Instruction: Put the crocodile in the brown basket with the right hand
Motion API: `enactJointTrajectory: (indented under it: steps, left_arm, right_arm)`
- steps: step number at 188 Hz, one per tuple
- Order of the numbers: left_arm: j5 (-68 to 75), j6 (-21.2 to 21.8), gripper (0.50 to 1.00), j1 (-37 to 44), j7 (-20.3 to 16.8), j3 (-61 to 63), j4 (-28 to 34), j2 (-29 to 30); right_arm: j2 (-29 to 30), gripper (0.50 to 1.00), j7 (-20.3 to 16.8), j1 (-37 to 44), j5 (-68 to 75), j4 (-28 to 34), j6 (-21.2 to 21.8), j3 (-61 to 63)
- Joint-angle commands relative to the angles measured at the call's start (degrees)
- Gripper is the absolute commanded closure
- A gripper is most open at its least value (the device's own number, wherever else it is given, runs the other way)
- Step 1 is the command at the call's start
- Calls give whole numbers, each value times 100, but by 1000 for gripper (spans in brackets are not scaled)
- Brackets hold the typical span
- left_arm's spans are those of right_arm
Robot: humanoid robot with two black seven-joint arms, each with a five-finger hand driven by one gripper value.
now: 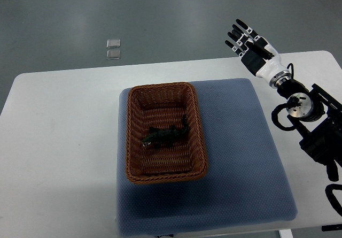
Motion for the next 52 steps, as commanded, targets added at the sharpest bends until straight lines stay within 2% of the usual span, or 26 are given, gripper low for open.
enactJointTrajectory:
  steps: [1, 52]
  left_arm:
    - [0, -6, 500, 3, 0, 0, -3, 0]
    - [0, 3, 500, 3, 0, 0, -3, 0]
  right_arm:
    - [0, 572, 109, -29, 34, -12, 0, 5]
    - [0, 572, 117, -213, 78, -12, 62, 5]
